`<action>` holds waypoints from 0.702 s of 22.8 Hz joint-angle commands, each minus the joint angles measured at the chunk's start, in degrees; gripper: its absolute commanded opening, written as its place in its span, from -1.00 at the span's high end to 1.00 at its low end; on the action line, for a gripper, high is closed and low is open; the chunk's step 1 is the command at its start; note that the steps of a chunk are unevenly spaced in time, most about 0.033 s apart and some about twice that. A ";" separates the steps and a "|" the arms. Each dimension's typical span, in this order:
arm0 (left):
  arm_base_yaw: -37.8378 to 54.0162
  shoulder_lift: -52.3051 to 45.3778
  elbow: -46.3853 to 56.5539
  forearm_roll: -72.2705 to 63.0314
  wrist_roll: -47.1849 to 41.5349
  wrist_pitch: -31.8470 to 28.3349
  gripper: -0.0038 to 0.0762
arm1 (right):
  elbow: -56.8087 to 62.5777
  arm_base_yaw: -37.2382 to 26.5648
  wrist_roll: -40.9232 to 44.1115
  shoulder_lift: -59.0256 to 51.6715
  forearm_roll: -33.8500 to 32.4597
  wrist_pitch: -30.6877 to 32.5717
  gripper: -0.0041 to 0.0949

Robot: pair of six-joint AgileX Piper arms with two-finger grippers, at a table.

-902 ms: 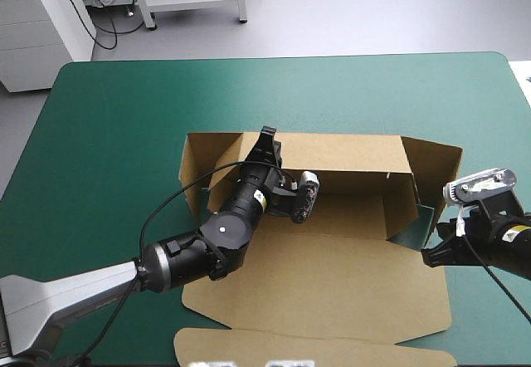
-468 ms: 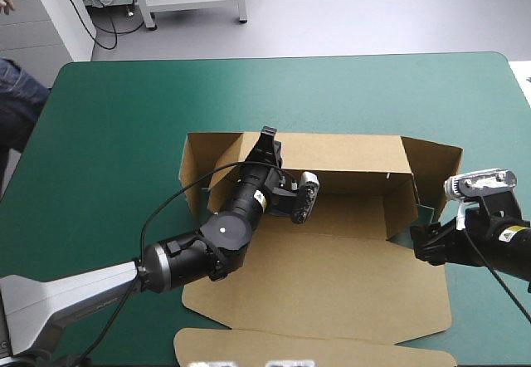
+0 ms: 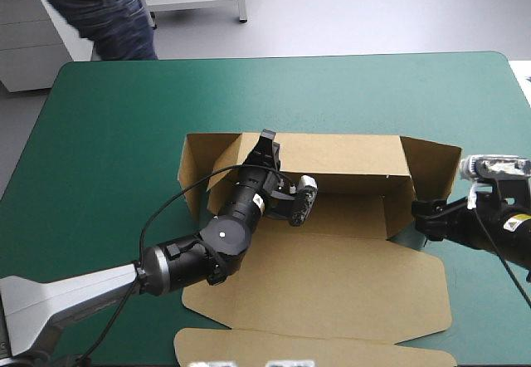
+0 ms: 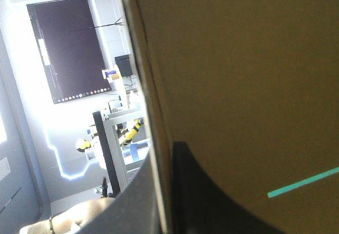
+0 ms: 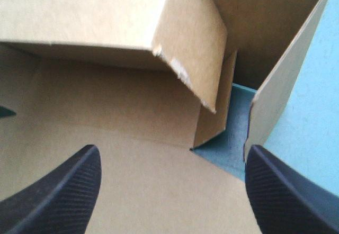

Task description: Fold the box

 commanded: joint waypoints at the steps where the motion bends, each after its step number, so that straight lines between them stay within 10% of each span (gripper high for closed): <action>1: -0.71 -1.27 0.68 -0.43 0.34 -0.25 0.93 | -7.06 -0.25 1.08 2.62 0.50 -5.40 -0.47; 16: -0.71 -1.27 0.79 2.88 -13.74 -0.24 0.93 | -36.33 -0.25 0.16 37.86 -3.29 -2.40 -0.27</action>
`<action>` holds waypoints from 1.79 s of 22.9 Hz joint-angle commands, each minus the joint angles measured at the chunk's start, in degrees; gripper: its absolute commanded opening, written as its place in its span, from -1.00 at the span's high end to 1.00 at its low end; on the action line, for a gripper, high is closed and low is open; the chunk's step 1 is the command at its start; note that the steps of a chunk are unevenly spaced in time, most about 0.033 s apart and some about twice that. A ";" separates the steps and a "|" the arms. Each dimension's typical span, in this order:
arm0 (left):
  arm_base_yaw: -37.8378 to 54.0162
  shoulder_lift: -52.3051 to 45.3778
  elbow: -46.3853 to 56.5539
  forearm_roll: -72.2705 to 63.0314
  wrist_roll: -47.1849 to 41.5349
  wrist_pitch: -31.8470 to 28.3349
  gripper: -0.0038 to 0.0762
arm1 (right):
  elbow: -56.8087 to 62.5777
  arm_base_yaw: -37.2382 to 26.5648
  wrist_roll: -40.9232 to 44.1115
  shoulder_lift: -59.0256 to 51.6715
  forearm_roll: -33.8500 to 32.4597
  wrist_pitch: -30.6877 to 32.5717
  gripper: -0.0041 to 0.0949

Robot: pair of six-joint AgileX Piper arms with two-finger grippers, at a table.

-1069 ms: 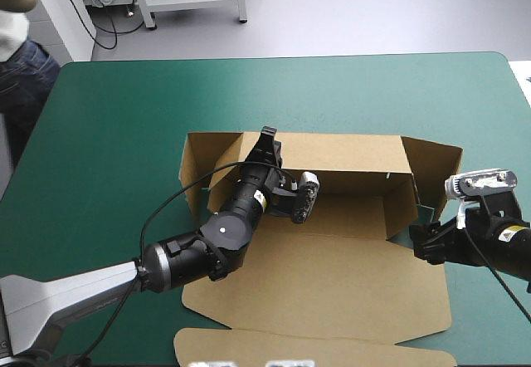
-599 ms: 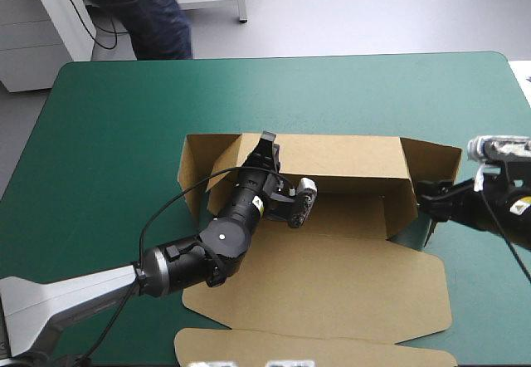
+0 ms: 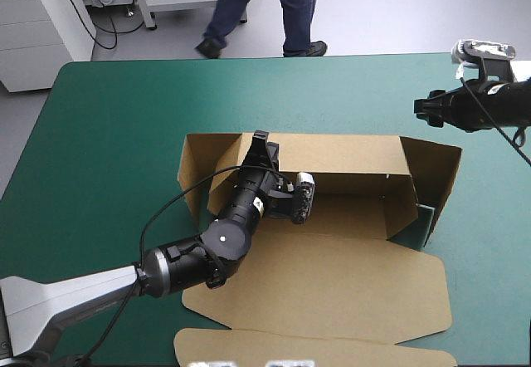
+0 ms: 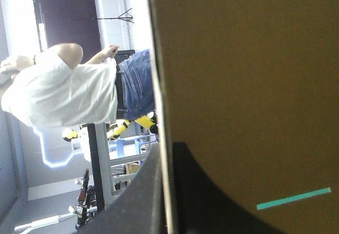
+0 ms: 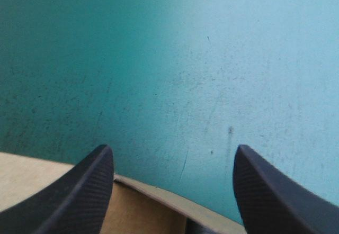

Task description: Fold the box

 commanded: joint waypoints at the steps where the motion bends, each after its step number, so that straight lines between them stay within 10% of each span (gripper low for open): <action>1: -0.64 -1.16 -0.44 -0.76 -2.40 -0.46 0.93 | -3.90 -0.25 -0.87 3.62 -0.99 -2.27 -0.27; 23: -0.64 -1.16 -0.44 -1.02 -12.04 0.83 0.93 | 7.61 -0.36 -6.25 0.14 -4.52 4.82 -0.27; 41: -0.64 0.32 -0.44 -5.69 6.70 -1.08 0.93 | 33.54 -0.36 -32.85 -14.27 15.73 -5.33 -0.27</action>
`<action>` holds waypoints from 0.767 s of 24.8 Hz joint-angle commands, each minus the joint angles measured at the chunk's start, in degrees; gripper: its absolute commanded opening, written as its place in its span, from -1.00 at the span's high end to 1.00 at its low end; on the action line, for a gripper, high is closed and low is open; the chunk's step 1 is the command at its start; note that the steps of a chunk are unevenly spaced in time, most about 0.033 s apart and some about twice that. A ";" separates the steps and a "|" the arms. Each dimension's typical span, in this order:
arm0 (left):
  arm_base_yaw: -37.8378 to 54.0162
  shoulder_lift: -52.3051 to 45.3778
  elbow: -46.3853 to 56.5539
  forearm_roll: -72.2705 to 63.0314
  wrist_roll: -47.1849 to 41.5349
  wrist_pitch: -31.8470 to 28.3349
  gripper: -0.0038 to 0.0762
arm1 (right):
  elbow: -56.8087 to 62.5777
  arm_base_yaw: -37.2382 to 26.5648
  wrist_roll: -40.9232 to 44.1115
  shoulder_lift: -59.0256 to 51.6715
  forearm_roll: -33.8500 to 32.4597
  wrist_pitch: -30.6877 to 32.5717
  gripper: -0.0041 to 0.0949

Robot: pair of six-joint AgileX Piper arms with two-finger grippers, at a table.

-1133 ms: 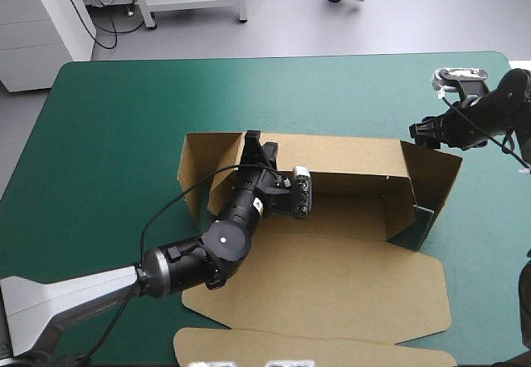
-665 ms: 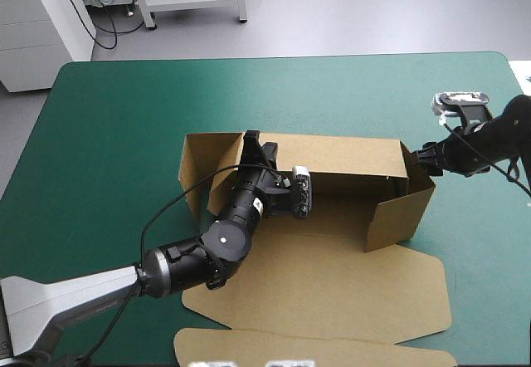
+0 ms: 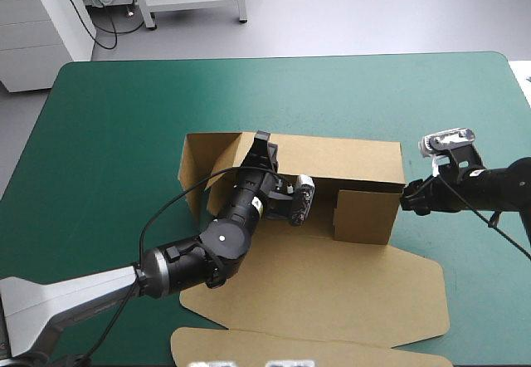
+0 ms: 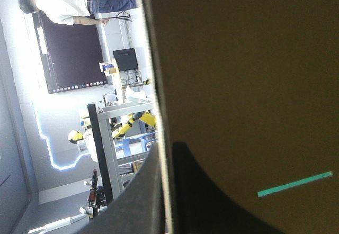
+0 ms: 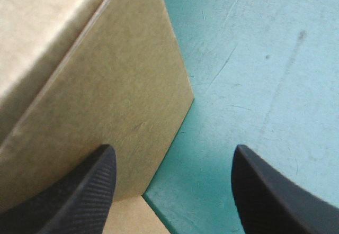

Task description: Fold the box

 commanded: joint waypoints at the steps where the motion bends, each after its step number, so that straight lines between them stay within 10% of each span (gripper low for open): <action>1: -0.56 0.27 -0.43 -3.49 1.74 -1.73 0.93 | 0.39 0.05 -4.51 -1.67 5.13 2.01 -0.27; 19: -0.56 0.43 -0.43 -3.63 1.86 -1.31 0.93 | 0.54 0.16 -14.83 -1.67 3.98 7.69 -0.27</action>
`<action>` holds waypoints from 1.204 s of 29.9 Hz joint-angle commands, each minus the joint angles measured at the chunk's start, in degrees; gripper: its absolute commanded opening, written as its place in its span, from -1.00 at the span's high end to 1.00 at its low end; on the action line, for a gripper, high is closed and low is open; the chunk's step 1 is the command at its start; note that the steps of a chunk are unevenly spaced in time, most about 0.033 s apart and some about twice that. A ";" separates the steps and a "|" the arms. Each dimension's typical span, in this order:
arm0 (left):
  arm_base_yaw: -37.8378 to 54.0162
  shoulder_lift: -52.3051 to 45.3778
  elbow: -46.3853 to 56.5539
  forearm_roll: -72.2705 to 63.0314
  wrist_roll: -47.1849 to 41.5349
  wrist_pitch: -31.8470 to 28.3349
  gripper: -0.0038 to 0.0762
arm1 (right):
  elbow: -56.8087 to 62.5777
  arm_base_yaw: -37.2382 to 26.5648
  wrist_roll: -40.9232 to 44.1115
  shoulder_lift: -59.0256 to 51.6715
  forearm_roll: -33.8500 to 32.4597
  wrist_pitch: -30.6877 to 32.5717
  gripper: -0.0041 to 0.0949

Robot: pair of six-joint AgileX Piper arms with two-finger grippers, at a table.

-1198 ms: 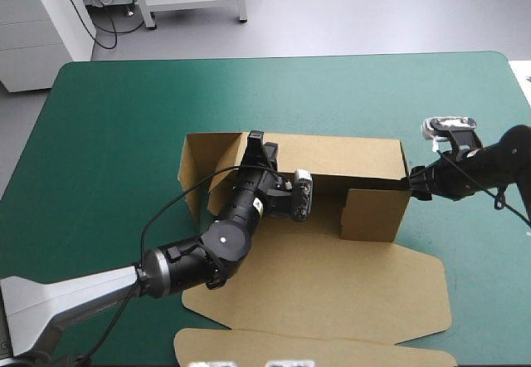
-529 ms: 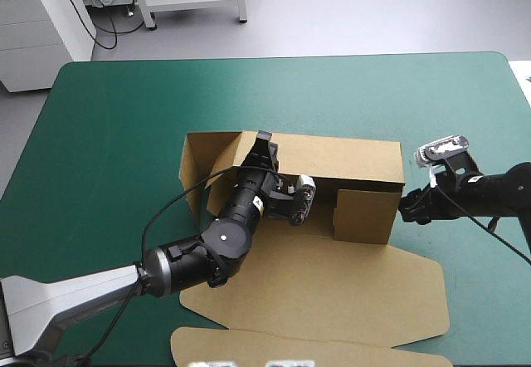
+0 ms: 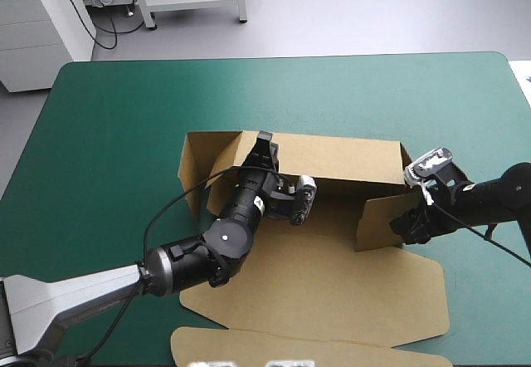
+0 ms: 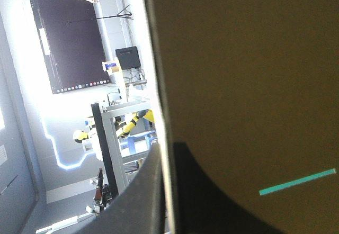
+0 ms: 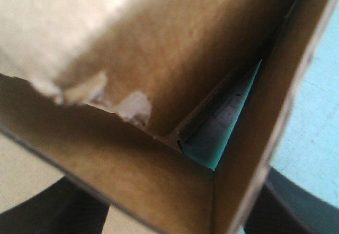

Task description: Fold the box

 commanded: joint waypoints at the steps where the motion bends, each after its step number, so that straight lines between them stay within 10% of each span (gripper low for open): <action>1: -0.56 -0.36 -0.18 -4.29 0.77 -1.86 0.93 | -1.19 0.16 -1.90 -1.45 4.15 -2.35 -0.27; 22: -0.56 -0.36 -0.18 -5.88 0.77 -1.86 0.93 | 2.83 0.16 -6.21 -1.35 20.09 -9.12 -0.27; 29: -0.56 -0.36 -0.18 -5.88 2.34 -1.86 0.93 | 2.83 0.16 -7.86 -1.35 20.32 -14.68 0.52; 36: -0.56 -0.36 -0.18 -5.88 1.77 -3.25 0.93 | 2.83 0.16 -11.58 -1.35 23.12 -15.16 0.66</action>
